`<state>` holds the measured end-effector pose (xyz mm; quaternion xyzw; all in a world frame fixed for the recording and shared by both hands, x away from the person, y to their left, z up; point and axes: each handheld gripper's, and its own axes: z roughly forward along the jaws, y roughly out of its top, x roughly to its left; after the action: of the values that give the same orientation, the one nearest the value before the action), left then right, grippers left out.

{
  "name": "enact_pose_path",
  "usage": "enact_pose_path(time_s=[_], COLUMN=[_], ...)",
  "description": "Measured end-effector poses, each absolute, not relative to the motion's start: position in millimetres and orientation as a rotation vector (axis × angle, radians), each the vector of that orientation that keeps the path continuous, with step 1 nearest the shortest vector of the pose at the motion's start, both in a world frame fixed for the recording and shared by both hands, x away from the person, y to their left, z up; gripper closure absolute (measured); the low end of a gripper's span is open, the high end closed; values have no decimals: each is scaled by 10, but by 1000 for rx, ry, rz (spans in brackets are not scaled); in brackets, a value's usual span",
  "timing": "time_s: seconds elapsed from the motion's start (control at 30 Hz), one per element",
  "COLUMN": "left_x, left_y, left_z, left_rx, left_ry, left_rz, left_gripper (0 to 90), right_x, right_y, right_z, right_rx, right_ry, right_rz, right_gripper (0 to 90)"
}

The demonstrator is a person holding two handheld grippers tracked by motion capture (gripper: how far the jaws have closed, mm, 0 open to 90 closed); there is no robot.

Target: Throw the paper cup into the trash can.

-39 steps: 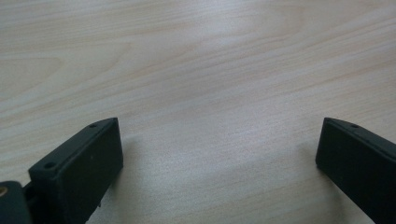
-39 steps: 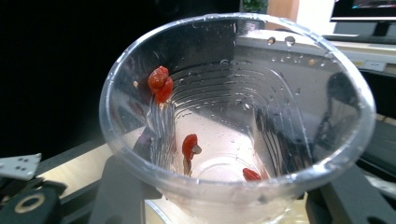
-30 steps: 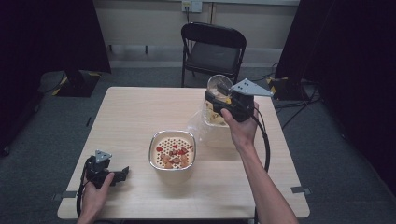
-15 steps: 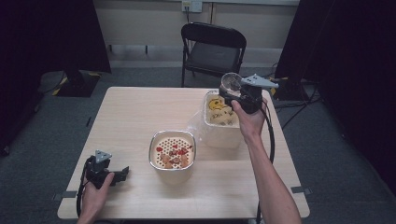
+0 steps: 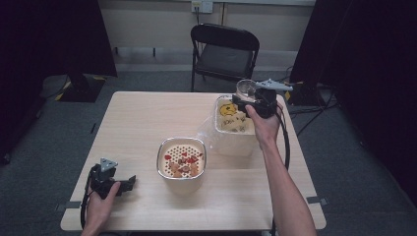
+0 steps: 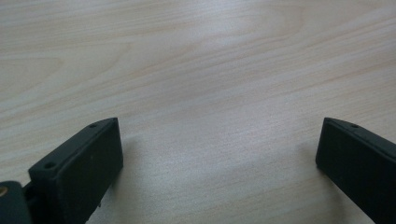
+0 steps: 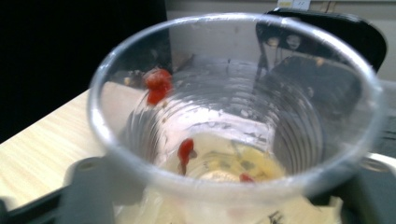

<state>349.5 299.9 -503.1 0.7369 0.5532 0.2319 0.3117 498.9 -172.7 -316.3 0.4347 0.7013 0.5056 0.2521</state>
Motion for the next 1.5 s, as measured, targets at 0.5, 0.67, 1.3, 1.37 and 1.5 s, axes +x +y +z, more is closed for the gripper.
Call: enact_pose_path(time_s=[0.5,0.67,1.3,1.37,1.5], left_x=[3495,3494,3496,3496,3497], left_y=[2999,2999,2999,2999,3000], left_z=[-5031,-5031,-5032,-5032,-5032], left_rx=[1945,1945,1944,1944,1944], left_ry=[1460,1460,1460,1460,1459], left_rz=[612,612,610,610,609], left_gripper=[1,1,0,0,0], right_x=[4952,4871,4244,4155,3962], right_y=[-1726,-1764,-1880,-1880,-1918], right_z=[-3107,-3143,-3278,-3319,-3429], right_rx=[1170,1169,1104,1106,1107], right_ry=[1911,1925,1978,1966,1948], right_rz=[1364,1357,1342,1346,1339], right_gripper=[149,151,150,150,151])
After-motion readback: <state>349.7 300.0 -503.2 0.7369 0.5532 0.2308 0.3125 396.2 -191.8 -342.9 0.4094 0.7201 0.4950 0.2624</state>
